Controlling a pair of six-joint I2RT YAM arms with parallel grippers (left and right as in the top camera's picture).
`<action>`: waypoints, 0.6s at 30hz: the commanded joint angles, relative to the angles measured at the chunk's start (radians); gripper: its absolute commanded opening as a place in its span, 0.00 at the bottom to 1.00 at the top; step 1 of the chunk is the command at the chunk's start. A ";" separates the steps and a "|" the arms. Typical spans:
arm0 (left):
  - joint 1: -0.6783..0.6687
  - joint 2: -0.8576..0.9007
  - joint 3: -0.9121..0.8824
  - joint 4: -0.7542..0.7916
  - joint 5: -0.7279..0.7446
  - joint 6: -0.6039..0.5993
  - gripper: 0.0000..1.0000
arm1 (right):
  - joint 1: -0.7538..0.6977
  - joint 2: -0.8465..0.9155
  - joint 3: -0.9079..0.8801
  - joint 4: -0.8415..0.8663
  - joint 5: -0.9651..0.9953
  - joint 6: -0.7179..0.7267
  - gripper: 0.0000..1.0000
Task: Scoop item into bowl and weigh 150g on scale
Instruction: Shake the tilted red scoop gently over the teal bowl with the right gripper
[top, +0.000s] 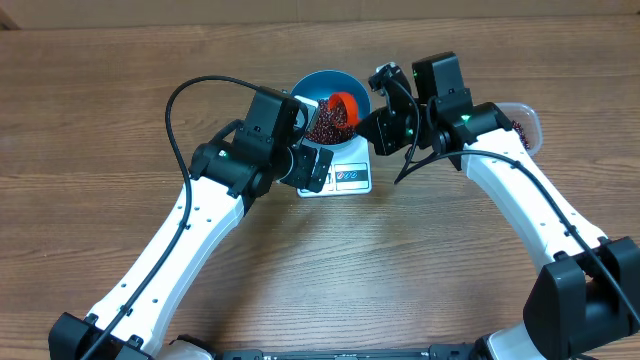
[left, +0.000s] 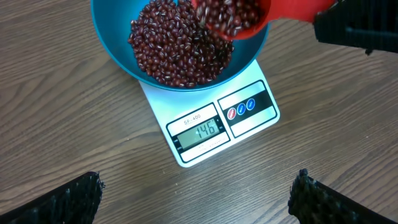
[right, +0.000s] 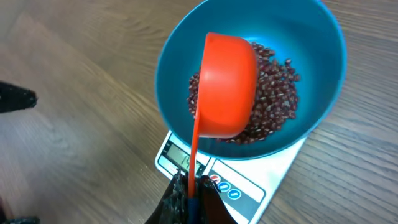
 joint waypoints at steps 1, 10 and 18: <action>-0.001 -0.010 -0.003 0.003 0.010 0.018 1.00 | -0.003 -0.029 0.031 0.014 0.033 0.023 0.04; -0.001 -0.010 -0.003 0.003 0.010 0.018 1.00 | -0.005 -0.029 0.031 0.014 0.048 0.041 0.04; -0.001 -0.010 -0.003 0.003 0.010 0.018 1.00 | -0.005 -0.029 0.031 0.014 0.048 0.041 0.04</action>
